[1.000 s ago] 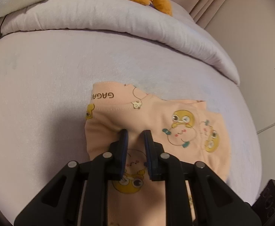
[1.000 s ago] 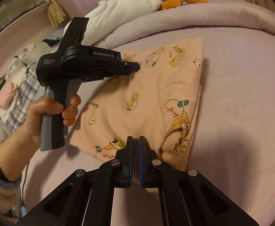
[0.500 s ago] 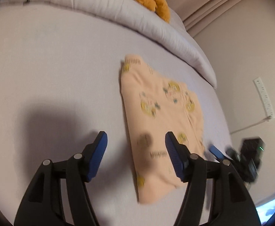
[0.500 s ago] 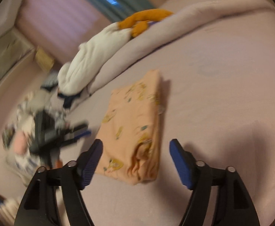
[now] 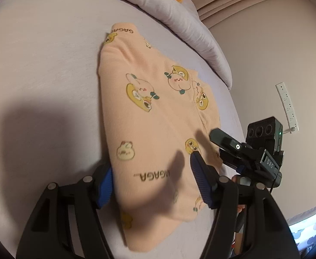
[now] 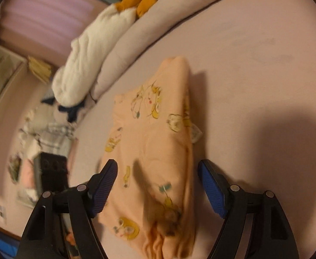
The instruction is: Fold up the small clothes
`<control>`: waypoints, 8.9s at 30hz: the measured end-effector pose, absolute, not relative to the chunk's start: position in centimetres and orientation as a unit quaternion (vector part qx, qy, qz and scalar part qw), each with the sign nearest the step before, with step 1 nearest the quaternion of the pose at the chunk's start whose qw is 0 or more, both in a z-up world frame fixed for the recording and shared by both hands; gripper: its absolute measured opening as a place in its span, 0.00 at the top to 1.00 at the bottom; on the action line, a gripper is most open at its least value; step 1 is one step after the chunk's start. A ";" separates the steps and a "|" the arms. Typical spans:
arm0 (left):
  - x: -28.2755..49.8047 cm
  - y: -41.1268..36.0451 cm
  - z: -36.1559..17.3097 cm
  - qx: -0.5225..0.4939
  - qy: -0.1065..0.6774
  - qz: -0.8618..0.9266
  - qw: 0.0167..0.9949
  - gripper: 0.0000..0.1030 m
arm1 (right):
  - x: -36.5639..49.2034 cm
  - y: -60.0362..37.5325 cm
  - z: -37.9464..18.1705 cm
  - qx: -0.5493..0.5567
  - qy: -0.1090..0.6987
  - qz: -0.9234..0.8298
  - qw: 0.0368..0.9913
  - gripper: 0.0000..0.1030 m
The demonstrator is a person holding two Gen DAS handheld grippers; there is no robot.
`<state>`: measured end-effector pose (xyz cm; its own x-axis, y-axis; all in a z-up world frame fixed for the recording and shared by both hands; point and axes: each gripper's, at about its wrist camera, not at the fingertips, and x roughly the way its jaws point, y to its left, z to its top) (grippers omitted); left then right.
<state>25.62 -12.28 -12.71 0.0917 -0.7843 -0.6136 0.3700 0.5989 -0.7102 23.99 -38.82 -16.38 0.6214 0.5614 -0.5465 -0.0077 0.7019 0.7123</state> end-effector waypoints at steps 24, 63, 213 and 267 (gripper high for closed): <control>22.7 -12.1 -11.0 -0.131 0.511 -0.368 0.766 0.71 | 21.9 -35.4 -13.6 0.285 0.363 0.150 0.875 0.76; 1.8 -2.3 -2.1 -0.060 0.418 -0.329 0.844 0.71 | 2.5 -25.3 -6.3 0.247 0.291 0.239 0.893 0.76; 16.2 3.0 -7.2 -0.029 0.432 -0.203 0.878 0.71 | 15.4 -14.4 -9.1 0.184 0.333 0.263 0.886 0.76; 18.0 2.4 -10.0 -0.018 0.460 -0.185 0.868 0.66 | 17.8 -15.2 -12.4 0.200 0.370 0.249 0.872 0.76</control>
